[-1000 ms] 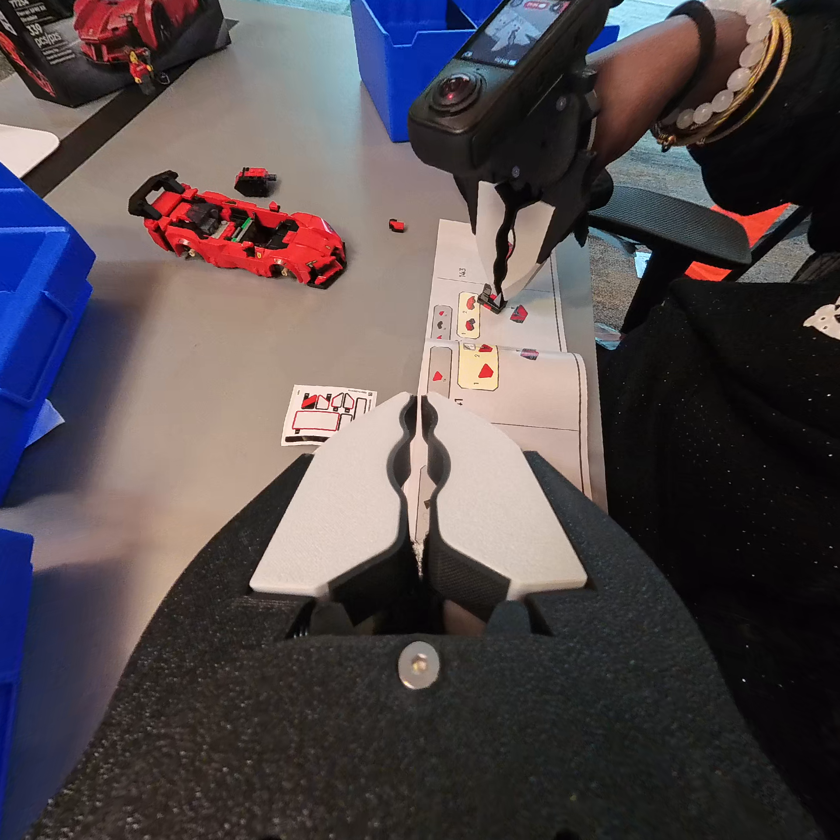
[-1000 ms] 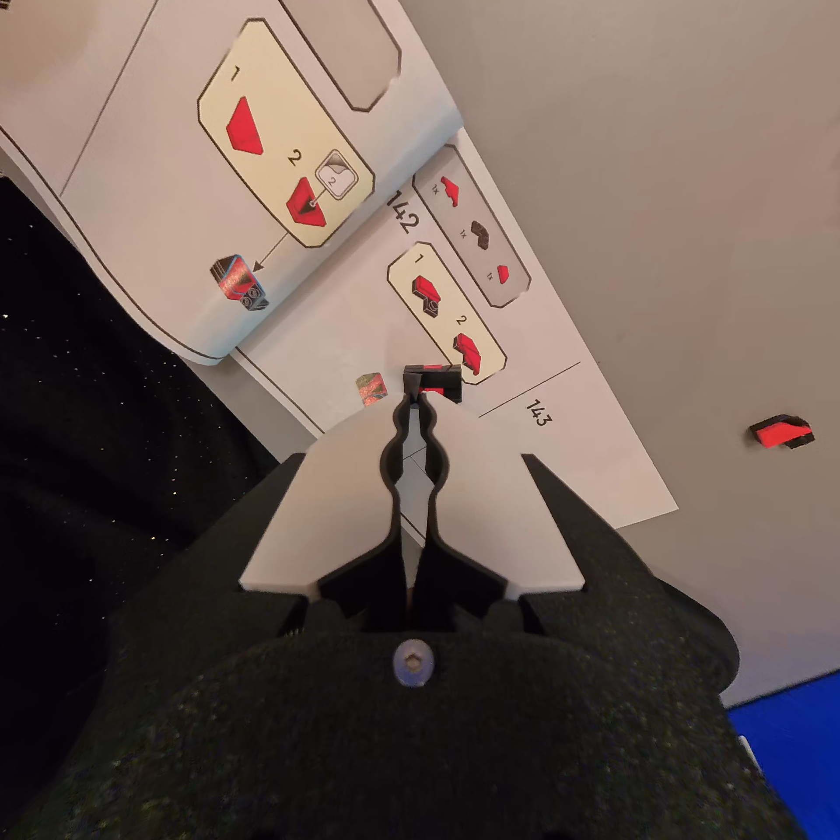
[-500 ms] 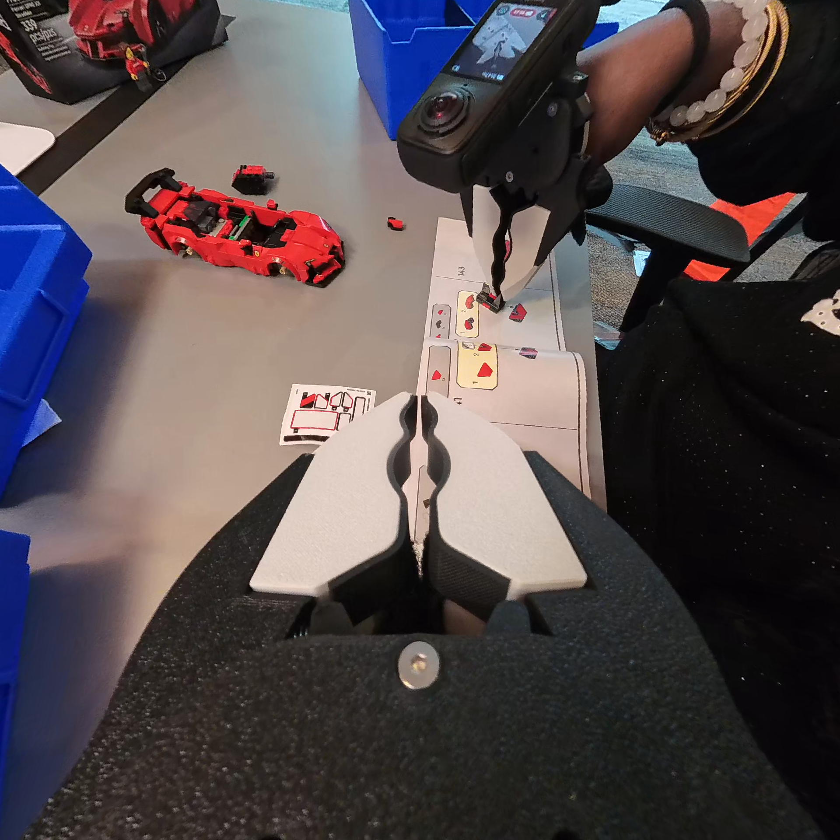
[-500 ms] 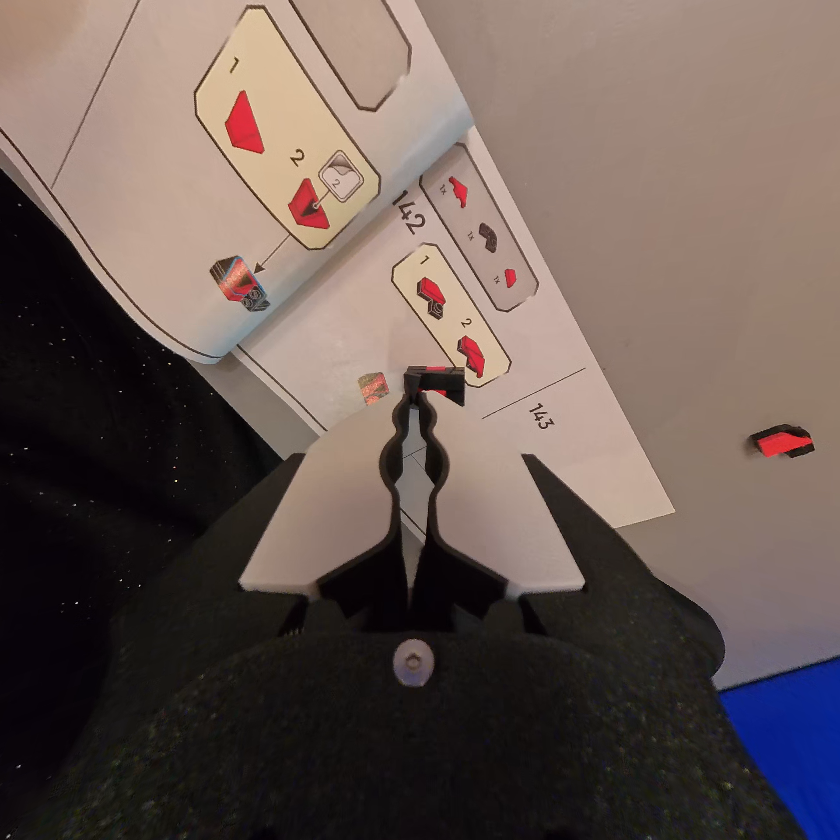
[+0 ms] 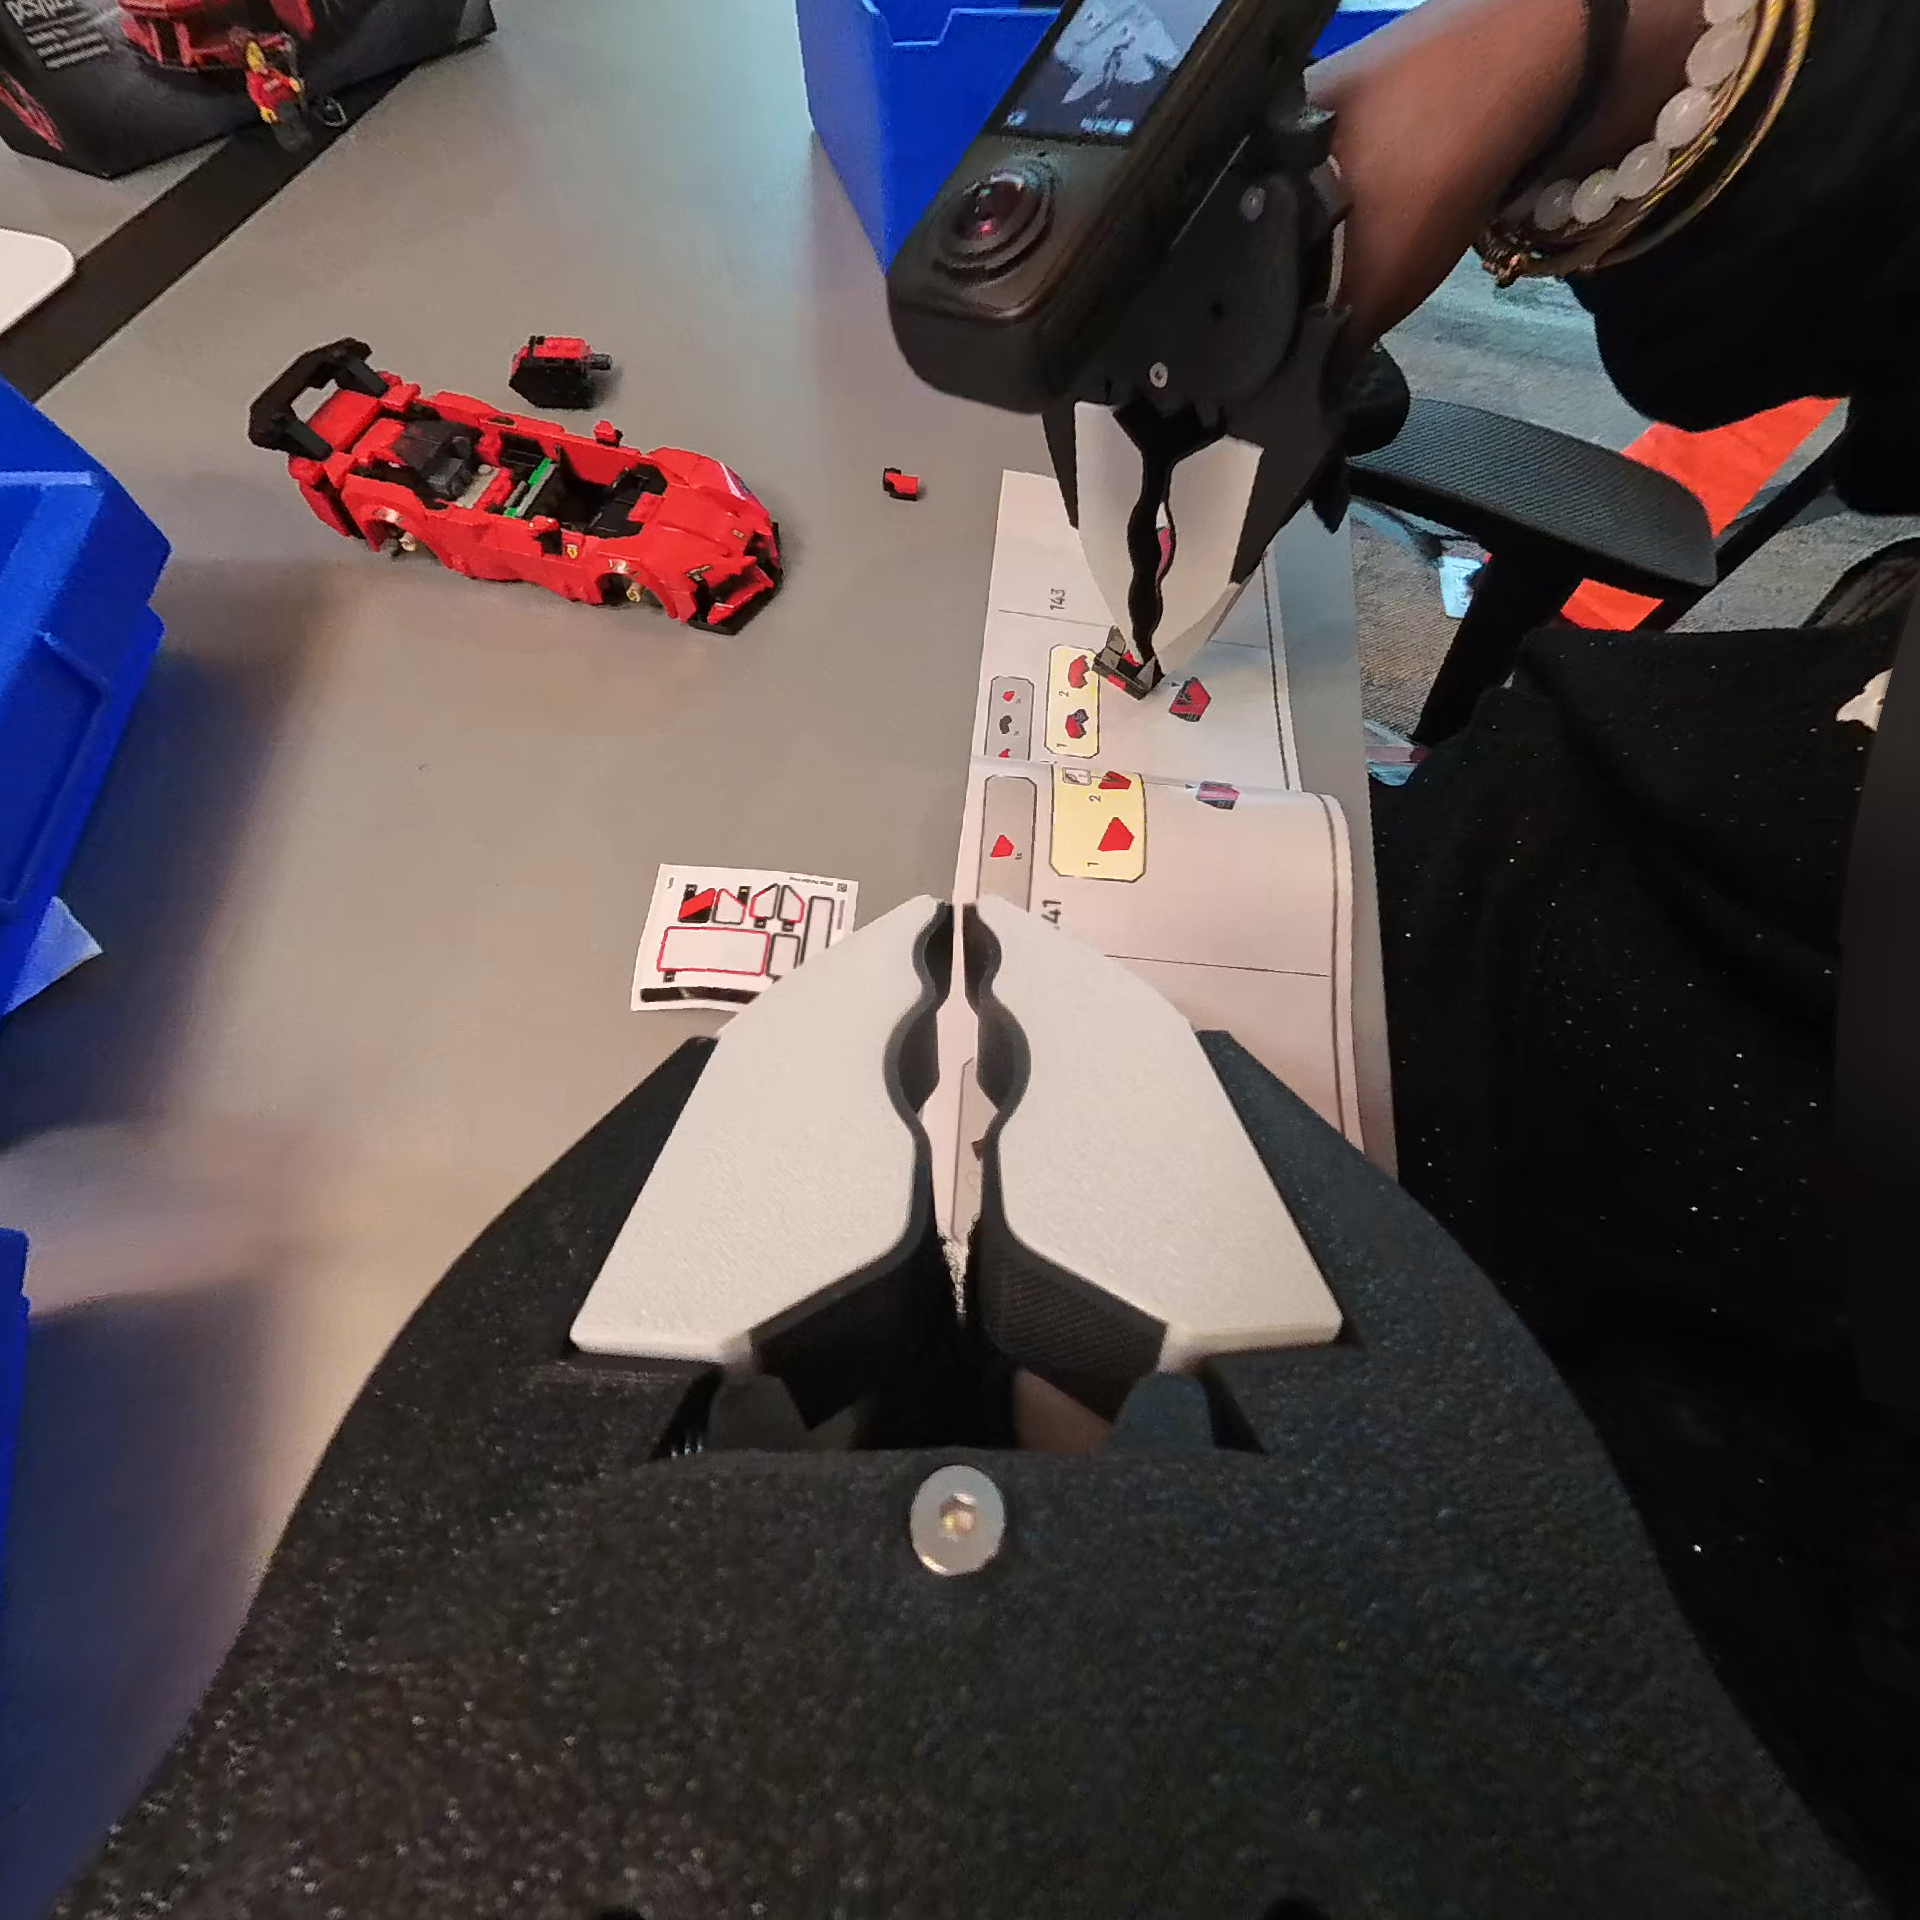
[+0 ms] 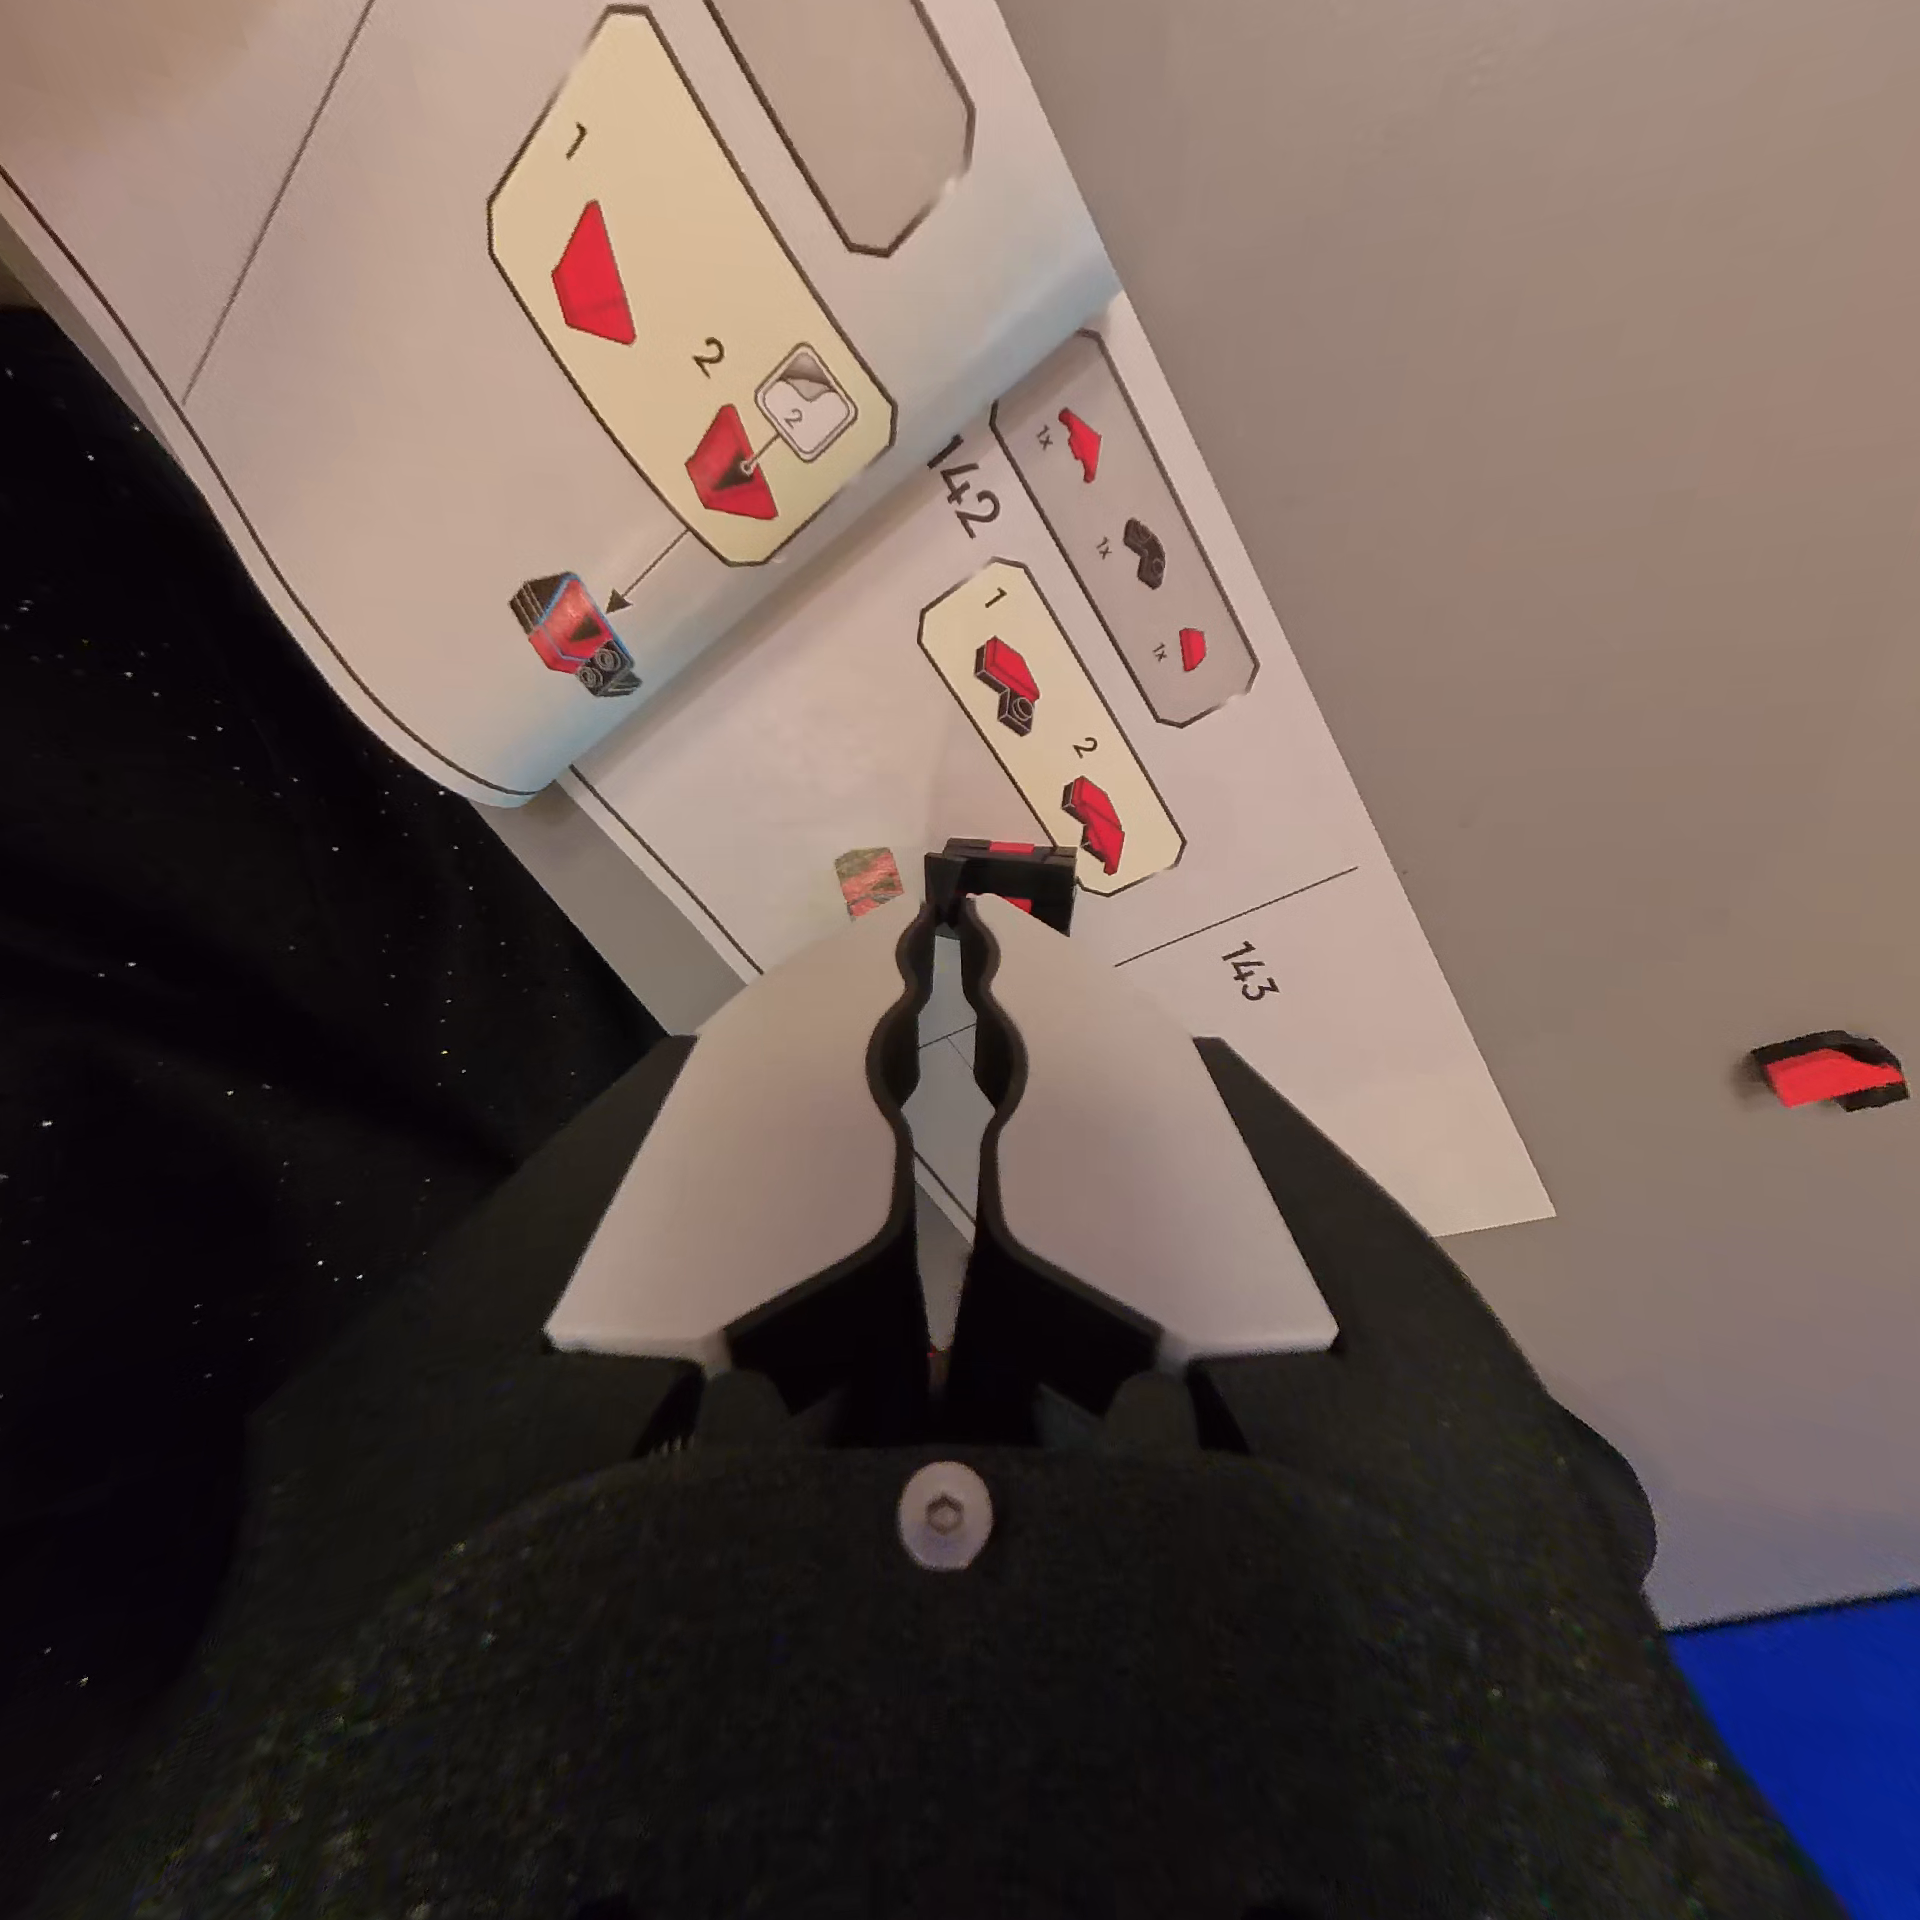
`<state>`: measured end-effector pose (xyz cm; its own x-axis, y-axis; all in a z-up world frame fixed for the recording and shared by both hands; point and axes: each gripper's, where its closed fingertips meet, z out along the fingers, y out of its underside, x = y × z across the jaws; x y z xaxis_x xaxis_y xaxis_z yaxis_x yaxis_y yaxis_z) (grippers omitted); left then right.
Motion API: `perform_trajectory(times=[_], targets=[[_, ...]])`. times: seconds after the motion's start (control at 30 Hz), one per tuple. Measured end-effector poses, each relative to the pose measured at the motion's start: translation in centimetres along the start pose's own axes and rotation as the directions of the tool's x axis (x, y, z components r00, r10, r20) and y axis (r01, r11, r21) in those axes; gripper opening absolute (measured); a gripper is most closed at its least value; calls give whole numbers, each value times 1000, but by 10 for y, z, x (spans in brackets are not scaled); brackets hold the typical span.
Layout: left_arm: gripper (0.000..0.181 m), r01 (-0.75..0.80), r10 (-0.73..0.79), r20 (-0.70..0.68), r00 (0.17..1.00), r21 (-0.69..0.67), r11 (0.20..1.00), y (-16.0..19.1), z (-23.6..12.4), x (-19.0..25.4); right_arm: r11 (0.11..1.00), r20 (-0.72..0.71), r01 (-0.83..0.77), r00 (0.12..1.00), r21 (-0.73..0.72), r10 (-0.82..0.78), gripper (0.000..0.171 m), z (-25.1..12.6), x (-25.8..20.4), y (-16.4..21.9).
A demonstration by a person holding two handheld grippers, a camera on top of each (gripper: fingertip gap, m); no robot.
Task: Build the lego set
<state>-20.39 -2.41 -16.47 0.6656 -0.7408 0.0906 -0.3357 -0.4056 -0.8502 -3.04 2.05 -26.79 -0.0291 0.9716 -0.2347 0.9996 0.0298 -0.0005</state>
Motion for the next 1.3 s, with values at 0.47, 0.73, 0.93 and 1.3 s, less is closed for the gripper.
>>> perform_trajectory(times=[0.47, 0.73, 0.93, 1.3], targets=[[5, -58, 58, -8, 998, 14, 998, -17, 17, 4, 829, -205, 234, 968, 508, -148, 5, -68, -9, -2], [25, -548, 557, 106, 824, 400, 734, -117, 51, 69, -78, -481, 478, 835, 875, -268, 4, -173, -83, -4], [24, -496, 597, 21, 802, 582, 645, -149, 73, 127, -51, -943, 942, 328, 331, -56, 4, -196, -96, 17], [24, 28, 330, -528, 782, 559, 828, -162, 85, 172, 48, -985, 999, 16, 8, -173, 3, -193, -110, 35]])
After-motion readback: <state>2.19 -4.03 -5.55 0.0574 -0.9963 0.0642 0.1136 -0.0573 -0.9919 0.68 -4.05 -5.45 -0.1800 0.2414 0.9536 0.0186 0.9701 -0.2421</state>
